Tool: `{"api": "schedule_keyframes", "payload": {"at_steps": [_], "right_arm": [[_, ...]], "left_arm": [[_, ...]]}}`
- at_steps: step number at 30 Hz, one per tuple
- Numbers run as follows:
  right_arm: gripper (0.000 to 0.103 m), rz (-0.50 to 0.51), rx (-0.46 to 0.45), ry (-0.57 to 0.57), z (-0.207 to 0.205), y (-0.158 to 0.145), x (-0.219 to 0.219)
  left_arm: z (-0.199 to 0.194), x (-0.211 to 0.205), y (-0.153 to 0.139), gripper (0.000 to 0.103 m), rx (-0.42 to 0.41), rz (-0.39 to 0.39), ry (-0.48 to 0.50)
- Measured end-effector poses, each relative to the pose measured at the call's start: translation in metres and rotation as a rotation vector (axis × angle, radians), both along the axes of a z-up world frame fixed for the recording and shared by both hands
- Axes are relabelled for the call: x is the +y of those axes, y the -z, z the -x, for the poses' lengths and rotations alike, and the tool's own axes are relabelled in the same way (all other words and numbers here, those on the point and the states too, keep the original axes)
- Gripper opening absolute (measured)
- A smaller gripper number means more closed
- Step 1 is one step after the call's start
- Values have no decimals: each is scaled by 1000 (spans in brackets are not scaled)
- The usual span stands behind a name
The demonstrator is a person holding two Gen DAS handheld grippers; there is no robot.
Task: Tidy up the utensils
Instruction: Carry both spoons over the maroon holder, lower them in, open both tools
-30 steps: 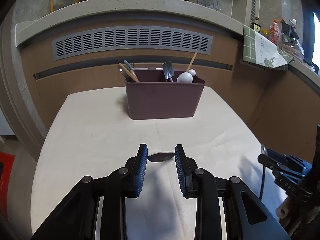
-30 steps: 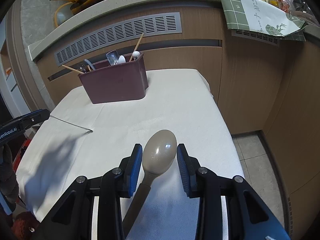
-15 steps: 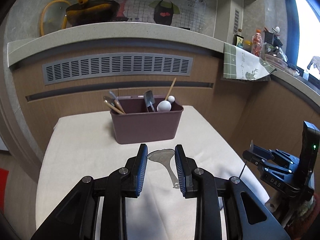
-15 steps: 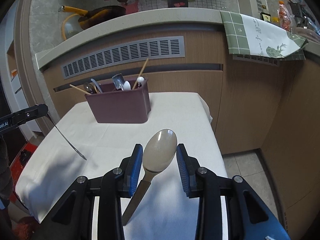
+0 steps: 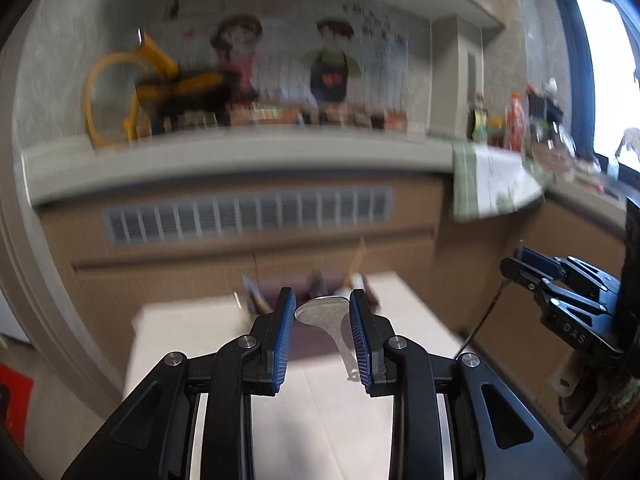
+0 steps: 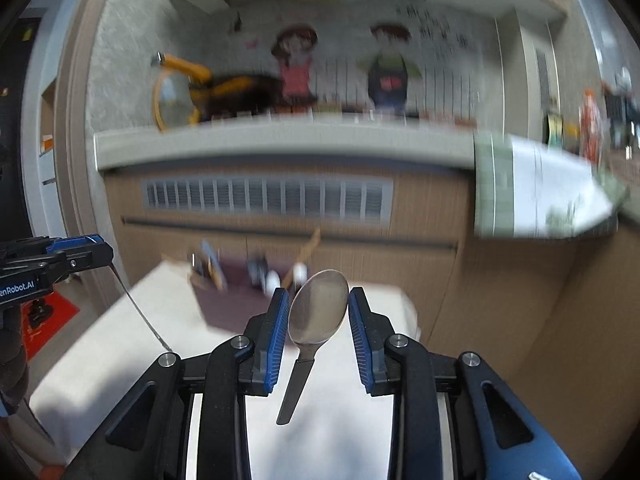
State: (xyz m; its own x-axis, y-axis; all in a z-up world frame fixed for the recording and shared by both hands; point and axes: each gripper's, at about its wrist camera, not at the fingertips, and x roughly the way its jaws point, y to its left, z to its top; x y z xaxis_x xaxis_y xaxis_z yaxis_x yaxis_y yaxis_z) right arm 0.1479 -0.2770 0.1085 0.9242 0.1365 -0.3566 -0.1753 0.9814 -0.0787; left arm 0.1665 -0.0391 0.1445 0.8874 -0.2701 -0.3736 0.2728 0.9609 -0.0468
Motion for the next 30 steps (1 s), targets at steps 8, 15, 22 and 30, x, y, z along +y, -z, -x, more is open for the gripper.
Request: {"api": "schedule_keyframes", "payload": {"at_steps": [8, 15, 22, 30], "right_arm": [[28, 64, -244, -31, -47, -106, 44], [28, 52, -125, -72, -127, -74, 77], [28, 53, 63, -112, -190, -7, 96], [30, 19, 396, -161, -232, 68, 97]], "left_arm": [[-82, 35, -59, 29, -28, 84, -84], [-155, 36, 2, 29, 114, 30, -69], [-205, 32, 66, 29, 279, 43, -30], [-219, 22, 116, 31, 413, 78, 71]]}}
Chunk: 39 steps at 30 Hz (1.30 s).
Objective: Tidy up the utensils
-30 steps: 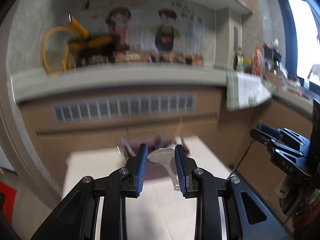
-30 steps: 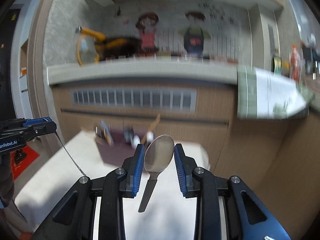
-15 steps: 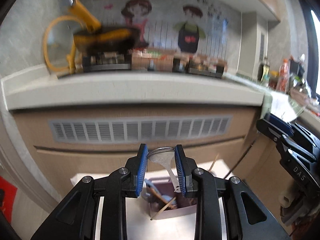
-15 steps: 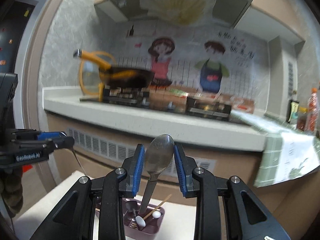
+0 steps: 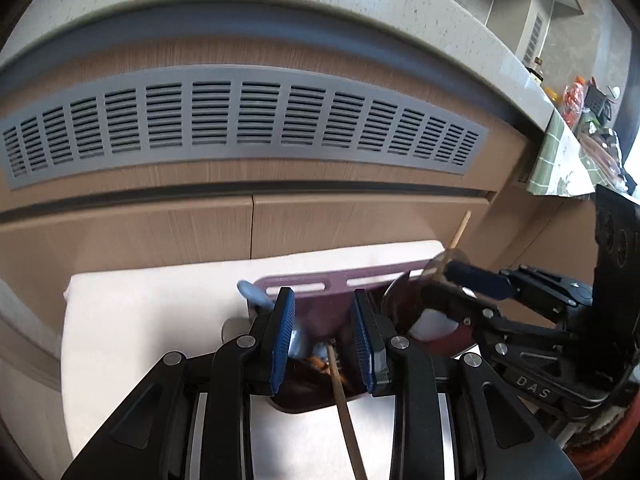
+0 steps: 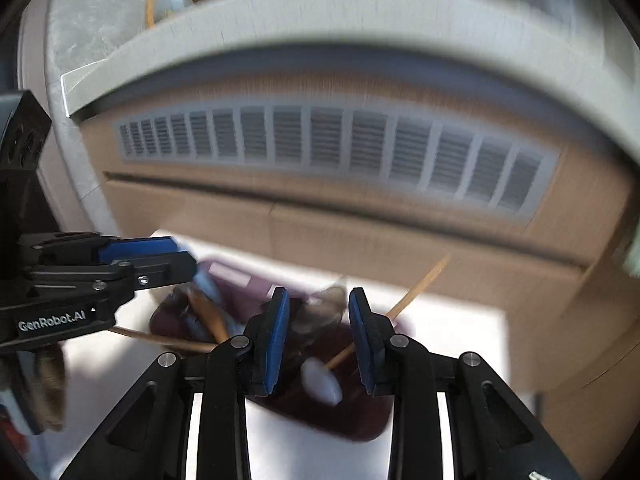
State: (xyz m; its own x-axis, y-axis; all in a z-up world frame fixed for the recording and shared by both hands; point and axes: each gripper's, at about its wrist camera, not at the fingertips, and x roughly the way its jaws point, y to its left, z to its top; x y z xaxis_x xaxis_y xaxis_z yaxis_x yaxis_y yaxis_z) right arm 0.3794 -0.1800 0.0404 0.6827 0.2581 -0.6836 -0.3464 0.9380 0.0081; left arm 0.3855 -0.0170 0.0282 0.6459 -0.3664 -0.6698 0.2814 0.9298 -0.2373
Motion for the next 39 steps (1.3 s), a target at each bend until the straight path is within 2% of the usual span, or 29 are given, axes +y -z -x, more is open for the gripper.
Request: {"api": "schedule_keyframes", "payload": {"at_steps": [3, 7, 10, 13, 17, 20, 24, 31, 39], "right_arm": [[34, -28, 19, -25, 5, 6, -6], [36, -75, -64, -20, 35, -11, -23], [36, -64, -132, 0, 69, -21, -33], [37, -63, -170, 13, 107, -24, -43], [38, -122, -205, 13, 153, -23, -57], [38, -158, -200, 30, 189, -8, -64], [38, -133, -183, 45, 225, 16, -65], [38, -160, -147, 111, 252, 43, -75], [38, -109, -179, 106, 267, 46, -61]], "left_arm": [[16, 3, -5, 37, -61, 5, -34], [48, 11, -16, 39, -178, -2, -122], [85, 15, -17, 39, -257, -31, -171], [118, 15, -5, 39, -247, -81, -216], [164, 11, 13, 39, -201, -54, -214], [201, 5, 24, 39, -213, -50, -233], [236, -10, 38, 39, -201, -116, -250], [272, -13, 36, 39, -267, -137, -285], [274, -10, 37, 39, -250, -119, -283]]}}
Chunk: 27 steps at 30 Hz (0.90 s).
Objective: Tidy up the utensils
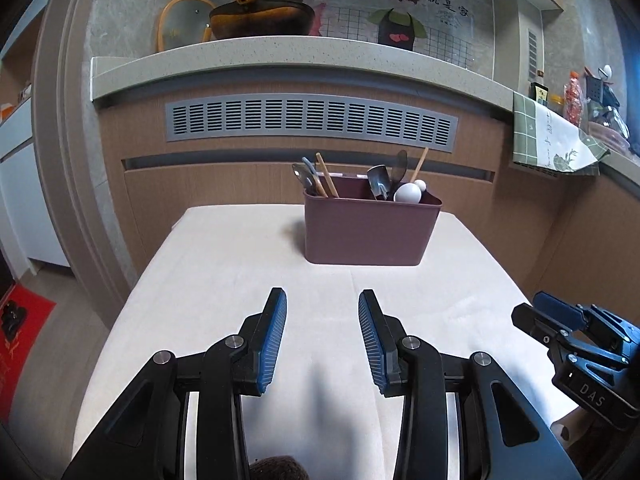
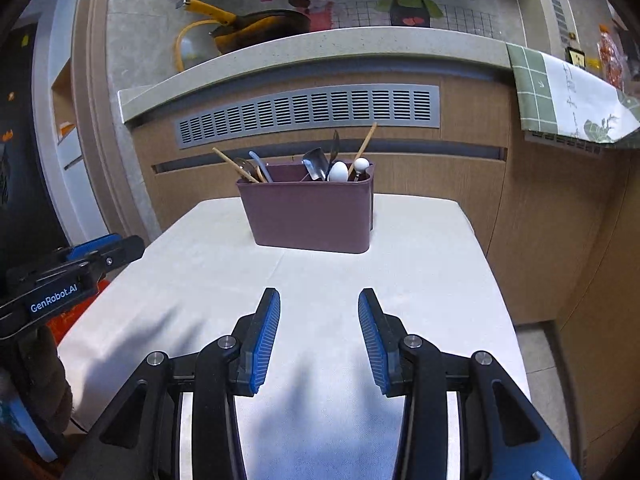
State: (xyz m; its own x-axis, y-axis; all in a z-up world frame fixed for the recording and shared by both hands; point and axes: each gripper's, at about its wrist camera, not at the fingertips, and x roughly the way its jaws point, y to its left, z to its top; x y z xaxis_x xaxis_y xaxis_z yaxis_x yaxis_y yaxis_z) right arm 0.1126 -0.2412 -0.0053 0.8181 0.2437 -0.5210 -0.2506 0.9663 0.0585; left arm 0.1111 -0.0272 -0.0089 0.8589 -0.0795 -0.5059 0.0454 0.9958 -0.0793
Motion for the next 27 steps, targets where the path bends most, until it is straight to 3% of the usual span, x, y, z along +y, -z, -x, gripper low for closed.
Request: {"api": "schedule_keyframes", "payload": {"at_steps": [27], "right_arm": [[39, 6, 15, 20, -4, 2, -4]], "left_arm": [[0, 0, 5, 39, 27, 5, 10]]}}
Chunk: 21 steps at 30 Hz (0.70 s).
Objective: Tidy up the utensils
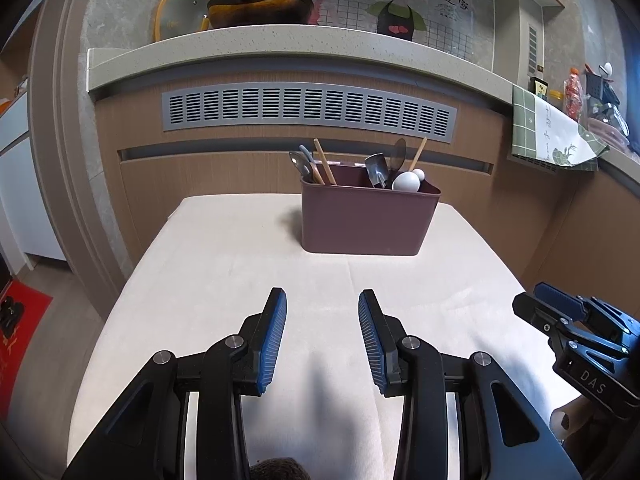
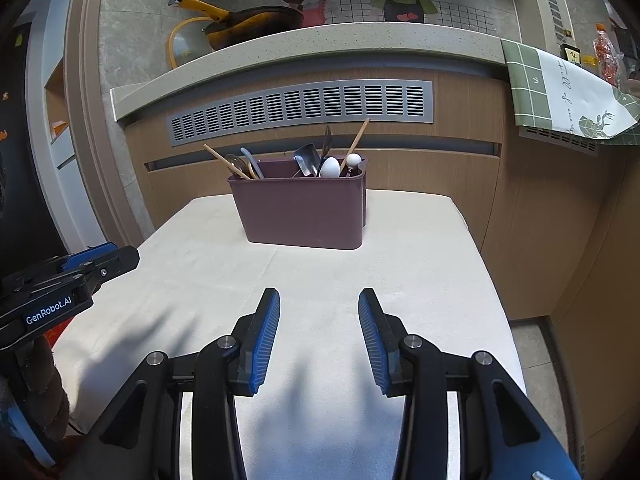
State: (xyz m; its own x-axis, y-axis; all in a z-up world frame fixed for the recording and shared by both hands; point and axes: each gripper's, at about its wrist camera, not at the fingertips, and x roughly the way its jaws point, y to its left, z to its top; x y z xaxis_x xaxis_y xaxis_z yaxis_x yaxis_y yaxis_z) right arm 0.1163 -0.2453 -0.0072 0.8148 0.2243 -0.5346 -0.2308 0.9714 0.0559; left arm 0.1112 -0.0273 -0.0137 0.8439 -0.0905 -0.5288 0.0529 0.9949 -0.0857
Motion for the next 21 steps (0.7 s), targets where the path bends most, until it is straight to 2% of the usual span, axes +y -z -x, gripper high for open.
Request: {"api": "schedule_keyframes", "payload": {"at_steps": [21], "right_arm": [[39, 2, -8, 11, 0, -2, -1]], "left_arm": [[-4, -4, 10, 39, 17, -21, 20]]}}
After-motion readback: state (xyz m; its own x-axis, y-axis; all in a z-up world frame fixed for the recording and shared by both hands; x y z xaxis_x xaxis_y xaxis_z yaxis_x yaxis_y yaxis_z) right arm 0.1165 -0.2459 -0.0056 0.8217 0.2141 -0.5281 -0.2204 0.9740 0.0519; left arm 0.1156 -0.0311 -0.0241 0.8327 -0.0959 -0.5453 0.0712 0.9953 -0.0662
